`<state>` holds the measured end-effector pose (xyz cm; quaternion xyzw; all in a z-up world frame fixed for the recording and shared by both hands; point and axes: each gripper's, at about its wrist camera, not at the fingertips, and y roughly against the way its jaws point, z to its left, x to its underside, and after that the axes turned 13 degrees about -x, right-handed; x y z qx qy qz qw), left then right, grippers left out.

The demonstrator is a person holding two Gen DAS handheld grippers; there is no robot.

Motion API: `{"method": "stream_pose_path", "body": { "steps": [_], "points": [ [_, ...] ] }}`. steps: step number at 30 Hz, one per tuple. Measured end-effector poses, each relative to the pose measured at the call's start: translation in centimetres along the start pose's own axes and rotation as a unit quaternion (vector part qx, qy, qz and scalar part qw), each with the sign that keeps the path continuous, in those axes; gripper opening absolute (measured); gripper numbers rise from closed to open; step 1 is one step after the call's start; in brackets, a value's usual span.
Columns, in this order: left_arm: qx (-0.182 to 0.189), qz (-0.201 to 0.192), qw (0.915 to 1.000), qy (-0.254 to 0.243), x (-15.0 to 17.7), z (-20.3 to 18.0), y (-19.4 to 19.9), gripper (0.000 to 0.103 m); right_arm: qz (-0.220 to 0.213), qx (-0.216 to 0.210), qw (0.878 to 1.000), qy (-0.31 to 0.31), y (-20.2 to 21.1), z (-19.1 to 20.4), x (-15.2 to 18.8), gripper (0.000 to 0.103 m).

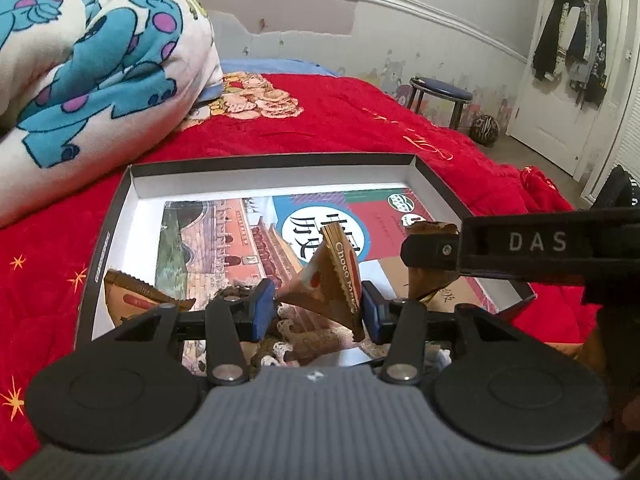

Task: Organize objects
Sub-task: 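Lower the Choco pyramid and brown packet into the black box with both tools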

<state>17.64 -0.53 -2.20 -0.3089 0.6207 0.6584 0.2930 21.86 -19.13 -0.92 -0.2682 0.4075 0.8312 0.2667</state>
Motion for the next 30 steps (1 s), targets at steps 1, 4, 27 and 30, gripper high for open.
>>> {"method": "stream_pose_path", "body": {
  "steps": [1,4,27,30],
  "points": [
    [-0.001,0.002,1.0,-0.001,0.1,0.0,-0.1,0.051,0.003,0.0,1.0,-0.001,-0.1,0.0,0.0,0.047],
    [-0.002,0.006,1.0,-0.002,0.3,0.0,-0.3,0.051,0.01,0.001,1.0,-0.003,-0.4,0.0,0.2,0.047],
    [-0.02,0.015,0.9992,-0.031,0.9,-0.6,-1.4,0.052,-0.012,0.021,0.995,-0.094,0.8,-2.5,1.0,0.047],
    [-0.02,0.013,0.9991,-0.034,1.1,-0.7,-1.4,0.053,-0.006,0.019,0.996,-0.09,0.5,-2.3,1.0,0.047]
  ]
}}
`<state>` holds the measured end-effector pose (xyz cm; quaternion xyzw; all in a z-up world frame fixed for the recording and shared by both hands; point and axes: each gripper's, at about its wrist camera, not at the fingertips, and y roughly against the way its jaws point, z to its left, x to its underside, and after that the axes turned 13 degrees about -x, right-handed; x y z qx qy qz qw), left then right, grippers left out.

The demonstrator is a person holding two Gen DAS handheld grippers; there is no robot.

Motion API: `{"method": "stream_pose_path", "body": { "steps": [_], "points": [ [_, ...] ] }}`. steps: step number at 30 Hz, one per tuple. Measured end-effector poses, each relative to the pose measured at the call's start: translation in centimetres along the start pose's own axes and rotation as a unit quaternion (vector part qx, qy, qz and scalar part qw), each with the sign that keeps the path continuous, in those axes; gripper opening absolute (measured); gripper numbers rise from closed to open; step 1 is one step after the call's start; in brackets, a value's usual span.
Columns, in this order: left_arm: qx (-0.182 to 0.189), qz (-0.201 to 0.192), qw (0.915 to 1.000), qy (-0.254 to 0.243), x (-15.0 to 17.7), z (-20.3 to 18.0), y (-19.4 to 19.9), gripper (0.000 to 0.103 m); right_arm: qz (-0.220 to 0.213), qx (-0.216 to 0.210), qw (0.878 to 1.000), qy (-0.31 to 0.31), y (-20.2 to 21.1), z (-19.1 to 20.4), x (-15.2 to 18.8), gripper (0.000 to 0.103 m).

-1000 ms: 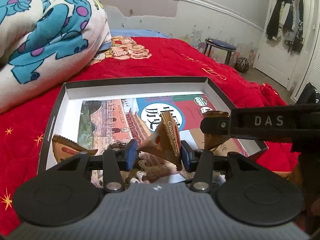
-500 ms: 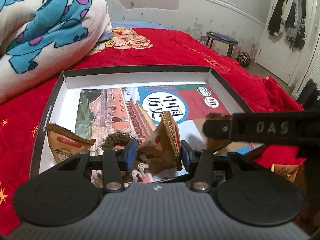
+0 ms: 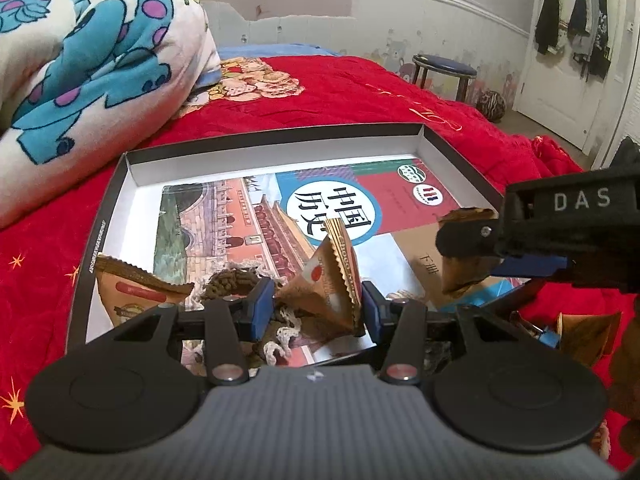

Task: Organize objects
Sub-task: 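Lower the Choco pyramid and brown packet into the black box with both tools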

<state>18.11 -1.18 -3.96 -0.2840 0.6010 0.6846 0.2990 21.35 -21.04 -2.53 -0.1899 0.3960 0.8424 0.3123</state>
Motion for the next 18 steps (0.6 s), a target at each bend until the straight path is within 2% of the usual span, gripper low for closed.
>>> {"method": "stream_pose_path", "body": {
  "steps": [8,13,18],
  "points": [
    [-0.001,0.0,1.0,-0.001,0.1,0.0,-0.1,0.053,0.013,0.008,1.0,0.023,-0.7,1.0,0.6,0.047],
    [-0.001,0.001,1.0,0.0,0.1,0.0,-0.2,0.063,0.016,0.011,0.999,0.031,-0.6,1.2,0.7,0.047],
    [0.002,0.005,0.9999,0.015,0.1,0.1,-0.1,0.063,0.017,0.01,0.999,0.033,-0.5,1.3,0.6,0.047]
  ]
}}
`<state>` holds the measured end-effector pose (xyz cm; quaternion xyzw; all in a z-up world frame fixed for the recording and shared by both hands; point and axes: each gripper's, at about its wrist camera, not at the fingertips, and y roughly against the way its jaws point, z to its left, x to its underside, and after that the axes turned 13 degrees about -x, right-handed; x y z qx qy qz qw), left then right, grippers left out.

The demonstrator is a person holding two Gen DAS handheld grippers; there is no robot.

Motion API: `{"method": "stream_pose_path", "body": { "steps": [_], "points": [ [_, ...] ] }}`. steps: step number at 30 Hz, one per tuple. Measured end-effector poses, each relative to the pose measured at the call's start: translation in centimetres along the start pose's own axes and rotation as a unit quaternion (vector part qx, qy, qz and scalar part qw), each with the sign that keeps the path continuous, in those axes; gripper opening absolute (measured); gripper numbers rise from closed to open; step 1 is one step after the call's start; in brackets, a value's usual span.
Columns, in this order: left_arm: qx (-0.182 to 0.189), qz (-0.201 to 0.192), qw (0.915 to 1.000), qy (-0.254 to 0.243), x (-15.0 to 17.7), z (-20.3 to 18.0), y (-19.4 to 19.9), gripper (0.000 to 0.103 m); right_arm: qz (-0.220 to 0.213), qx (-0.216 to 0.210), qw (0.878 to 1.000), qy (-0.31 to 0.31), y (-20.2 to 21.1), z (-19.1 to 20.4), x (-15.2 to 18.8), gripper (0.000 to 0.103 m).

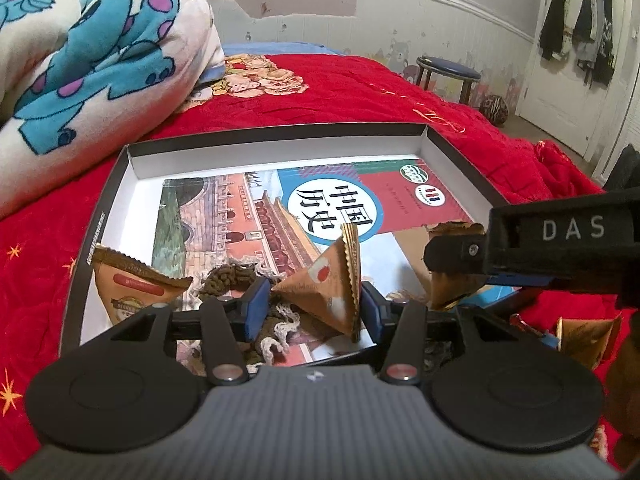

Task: Organize objects
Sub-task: 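Lower the Choco pyramid and brown packet into the black box with both tools, then open left tool to drop the Choco pyramid while right tool releases the brown packet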

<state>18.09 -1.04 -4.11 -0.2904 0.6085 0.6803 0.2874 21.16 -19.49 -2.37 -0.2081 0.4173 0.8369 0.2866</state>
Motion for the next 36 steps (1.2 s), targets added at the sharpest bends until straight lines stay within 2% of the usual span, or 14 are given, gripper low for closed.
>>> {"method": "stream_pose_path", "body": {
  "steps": [9,12,16,22,27,30,32,36],
  "points": [
    [0.004,-0.001,1.0,-0.004,0.1,-0.2,0.1,0.067,0.005,-0.003,1.0,0.006,-0.1,0.3,0.1,0.047],
    [0.002,0.002,1.0,0.003,0.1,-0.1,0.1,0.071,0.006,-0.003,1.0,0.006,-0.1,0.3,0.1,0.048],
    [-0.001,0.002,1.0,0.006,0.0,-0.1,0.4,0.084,0.009,-0.008,1.0,0.005,0.0,0.3,0.0,0.049],
    [0.005,0.009,0.9999,0.01,-0.2,0.2,0.8,0.09,0.012,-0.016,1.0,-0.004,0.1,0.4,-0.1,0.05],
    [0.006,0.02,0.9997,0.015,-0.3,0.8,0.9,0.096,0.013,-0.012,1.0,0.012,0.2,1.0,0.1,0.053],
    [0.006,0.018,0.9997,0.016,-0.4,1.0,1.1,0.101,0.011,-0.014,1.0,0.015,0.2,1.3,0.3,0.06],
    [0.003,0.012,0.9997,0.02,-0.5,1.2,1.3,0.103,0.007,-0.017,1.0,0.015,0.3,1.4,0.3,0.071],
    [0.001,0.014,0.9996,0.023,-0.7,1.6,1.4,0.103,0.003,-0.025,1.0,0.018,0.6,1.8,0.5,0.077]
  ]
}}
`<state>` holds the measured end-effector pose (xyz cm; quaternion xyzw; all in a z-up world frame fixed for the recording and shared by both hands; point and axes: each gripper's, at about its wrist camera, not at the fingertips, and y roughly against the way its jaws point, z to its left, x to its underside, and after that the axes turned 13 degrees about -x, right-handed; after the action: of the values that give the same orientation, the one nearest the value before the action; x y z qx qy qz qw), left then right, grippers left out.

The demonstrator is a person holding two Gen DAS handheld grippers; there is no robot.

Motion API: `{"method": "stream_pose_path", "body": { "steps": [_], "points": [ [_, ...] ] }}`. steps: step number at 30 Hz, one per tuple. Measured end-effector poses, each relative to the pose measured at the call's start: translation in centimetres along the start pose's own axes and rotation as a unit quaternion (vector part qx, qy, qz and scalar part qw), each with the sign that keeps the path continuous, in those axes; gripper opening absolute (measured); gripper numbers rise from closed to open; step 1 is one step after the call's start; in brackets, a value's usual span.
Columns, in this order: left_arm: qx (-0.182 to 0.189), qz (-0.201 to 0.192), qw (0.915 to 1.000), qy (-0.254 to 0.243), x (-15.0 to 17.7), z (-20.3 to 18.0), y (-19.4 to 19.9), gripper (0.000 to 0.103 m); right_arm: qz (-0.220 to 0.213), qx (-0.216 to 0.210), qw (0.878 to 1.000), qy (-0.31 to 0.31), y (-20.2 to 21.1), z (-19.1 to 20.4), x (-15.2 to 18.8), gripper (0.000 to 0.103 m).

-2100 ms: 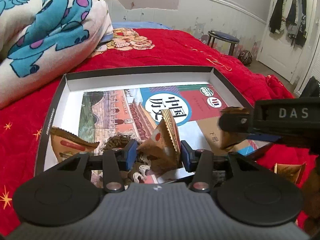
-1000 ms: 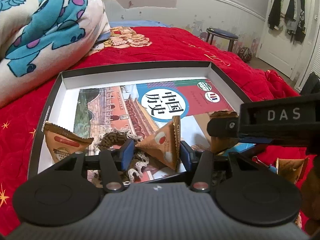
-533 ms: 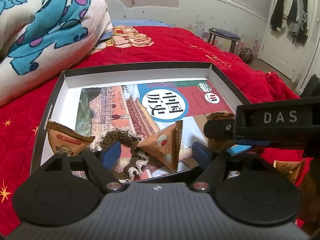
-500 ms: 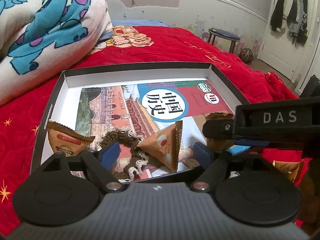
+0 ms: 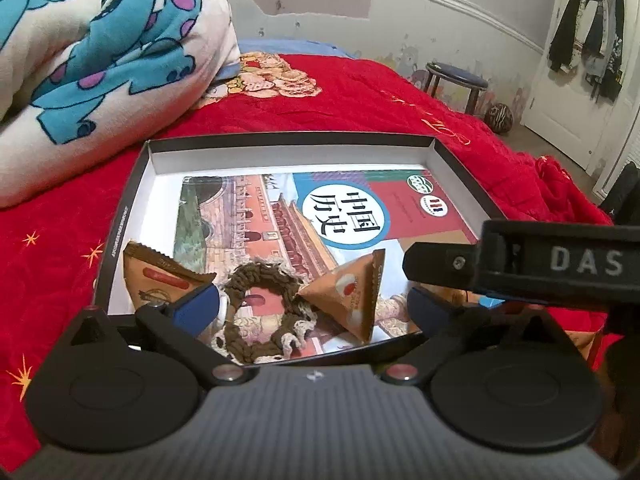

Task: Organize objects
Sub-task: 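Open left tool to drop the Choco pyramid while right tool releases the brown packet, then move both open tools back to the pile beside the box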

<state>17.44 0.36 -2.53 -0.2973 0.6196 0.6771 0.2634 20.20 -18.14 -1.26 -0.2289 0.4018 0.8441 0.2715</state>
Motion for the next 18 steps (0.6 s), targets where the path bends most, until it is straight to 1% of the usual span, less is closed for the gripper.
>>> {"method": "stream_pose_path", "body": {
  "steps": [3,5,7,9,11,14,18],
  "points": [
    [-0.006,-0.001,1.0,0.004,0.1,0.4,0.3,0.103,-0.006,-0.01,1.0,-0.002,0.5,0.4,0.1,0.085],
    [-0.014,-0.006,0.9999,0.006,0.2,0.6,0.7,0.103,-0.021,-0.016,1.0,0.004,1.3,0.8,0.3,0.093],
    [-0.019,-0.014,0.9997,0.009,0.2,0.9,1.3,0.103,-0.036,-0.021,0.999,0.016,2.2,1.4,0.4,0.099],
    [-0.02,-0.022,0.9994,0.018,0.2,1.2,2.0,0.103,-0.047,-0.028,0.998,0.022,3.1,1.7,0.4,0.1],
    [-0.012,-0.025,0.9991,0.031,0.3,1.5,2.7,0.103,-0.053,-0.032,0.998,0.022,4.0,1.9,0.5,0.102],
    [-0.001,-0.037,0.9983,0.046,0.5,1.5,3.8,0.103,-0.06,-0.027,0.997,0.029,5.3,2.0,0.7,0.102],
    [0.007,-0.057,0.9976,0.039,0.7,0.9,5.1,0.103,-0.07,-0.019,0.997,0.023,6.9,1.6,0.9,0.102]
  ]
}}
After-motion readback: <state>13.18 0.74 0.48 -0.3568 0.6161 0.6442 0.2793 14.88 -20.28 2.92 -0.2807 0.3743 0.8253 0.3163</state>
